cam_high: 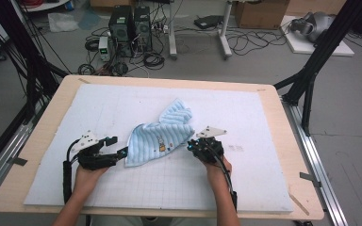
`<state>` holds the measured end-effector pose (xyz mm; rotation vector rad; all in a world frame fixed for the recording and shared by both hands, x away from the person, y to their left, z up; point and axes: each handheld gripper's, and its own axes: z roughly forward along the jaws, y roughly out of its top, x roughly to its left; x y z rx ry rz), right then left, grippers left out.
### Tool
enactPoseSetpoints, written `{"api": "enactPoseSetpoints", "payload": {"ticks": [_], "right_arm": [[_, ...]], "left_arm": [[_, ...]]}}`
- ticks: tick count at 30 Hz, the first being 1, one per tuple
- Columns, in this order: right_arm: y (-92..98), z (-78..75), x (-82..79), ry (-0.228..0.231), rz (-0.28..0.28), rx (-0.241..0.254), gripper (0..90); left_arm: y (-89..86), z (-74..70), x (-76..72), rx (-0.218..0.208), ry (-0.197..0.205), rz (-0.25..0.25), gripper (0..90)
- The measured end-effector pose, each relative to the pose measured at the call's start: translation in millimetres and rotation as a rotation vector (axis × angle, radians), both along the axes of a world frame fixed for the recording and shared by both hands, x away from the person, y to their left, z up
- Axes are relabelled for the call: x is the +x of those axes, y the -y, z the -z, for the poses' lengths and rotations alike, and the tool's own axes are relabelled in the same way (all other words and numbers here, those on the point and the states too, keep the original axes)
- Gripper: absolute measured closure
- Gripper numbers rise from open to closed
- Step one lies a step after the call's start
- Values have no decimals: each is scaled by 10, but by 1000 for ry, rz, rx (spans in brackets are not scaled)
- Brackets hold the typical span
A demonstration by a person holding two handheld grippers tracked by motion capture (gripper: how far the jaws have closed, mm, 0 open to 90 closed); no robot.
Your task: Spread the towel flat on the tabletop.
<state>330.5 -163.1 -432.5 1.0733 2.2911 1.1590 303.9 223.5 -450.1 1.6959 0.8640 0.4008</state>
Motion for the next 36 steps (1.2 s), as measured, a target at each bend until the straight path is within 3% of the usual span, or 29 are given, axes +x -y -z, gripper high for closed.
{"api": "enactPoseSetpoints", "payload": {"ticks": [3, 16, 21, 26, 29, 32, 34, 36], "right_arm": [[101, -63, -138, 10, -9, 32, 819], [608, -46, -877, 30, -48, 24, 826], [790, -32, -1166, 7, -60, 13, 826], [961, 28, -1367, -51, -59, 7, 825], [1027, 33, -1439, -55, -53, 28, 780], [1079, -60, -1445, -18, -33, 103, 637], [1090, -150, -1400, 23, -11, 148, 570], [1059, -221, -1282, 47, 29, 157, 521]], "left_arm": [[9, -1, -1, 13, 3, -4, 306], [1, 3, 18, 4, -17, -9, 310], [3, 4, 21, 2, -23, -13, 312], [6, 3, 36, 7, -36, -15, 314], [22, 0, 36, 21, -36, -13, 320], [38, -5, 27, 36, -27, -11, 330], [42, -9, 32, 45, -27, -5, 342], [44, -13, 57, 35, -48, 2, 364]]}}
